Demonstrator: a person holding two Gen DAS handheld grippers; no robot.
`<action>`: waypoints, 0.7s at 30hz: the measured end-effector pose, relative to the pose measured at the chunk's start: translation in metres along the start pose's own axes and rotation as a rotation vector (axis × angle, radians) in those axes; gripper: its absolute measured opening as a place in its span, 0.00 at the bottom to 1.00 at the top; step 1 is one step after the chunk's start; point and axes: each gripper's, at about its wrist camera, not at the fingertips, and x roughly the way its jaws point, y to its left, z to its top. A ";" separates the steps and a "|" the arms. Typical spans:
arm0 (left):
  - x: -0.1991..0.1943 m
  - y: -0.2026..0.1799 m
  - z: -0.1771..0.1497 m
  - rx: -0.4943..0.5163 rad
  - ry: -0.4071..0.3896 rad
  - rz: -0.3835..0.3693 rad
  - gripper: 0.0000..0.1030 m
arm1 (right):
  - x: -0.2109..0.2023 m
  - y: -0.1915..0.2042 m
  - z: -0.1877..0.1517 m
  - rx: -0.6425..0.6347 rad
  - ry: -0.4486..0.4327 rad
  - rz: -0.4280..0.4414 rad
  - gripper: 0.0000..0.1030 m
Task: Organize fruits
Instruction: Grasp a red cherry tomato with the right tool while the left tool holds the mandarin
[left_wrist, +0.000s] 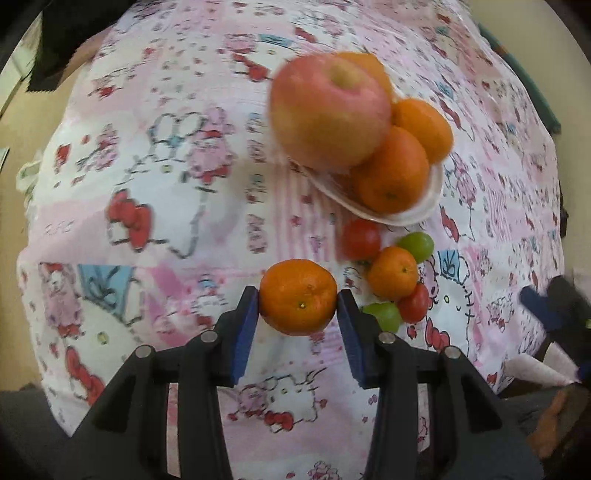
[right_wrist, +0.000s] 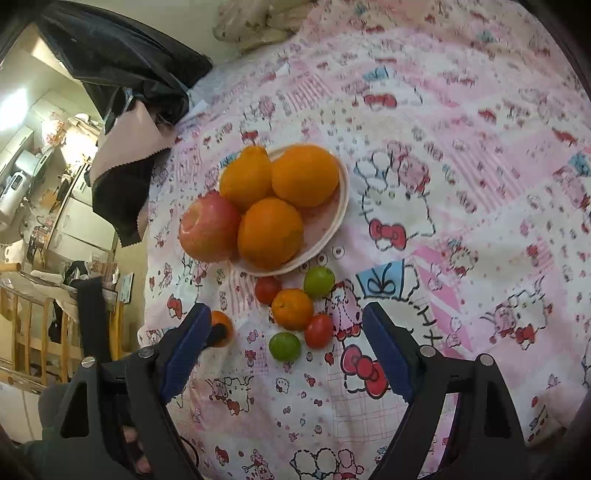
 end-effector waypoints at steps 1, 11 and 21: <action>-0.005 0.001 0.000 -0.003 0.004 -0.005 0.38 | 0.008 -0.004 0.001 0.028 0.037 0.012 0.84; -0.066 0.008 -0.009 0.069 -0.001 -0.045 0.38 | 0.060 -0.017 -0.006 0.078 0.224 -0.054 0.44; -0.053 0.003 -0.012 0.066 -0.013 -0.036 0.38 | 0.100 -0.009 -0.017 -0.011 0.310 -0.172 0.43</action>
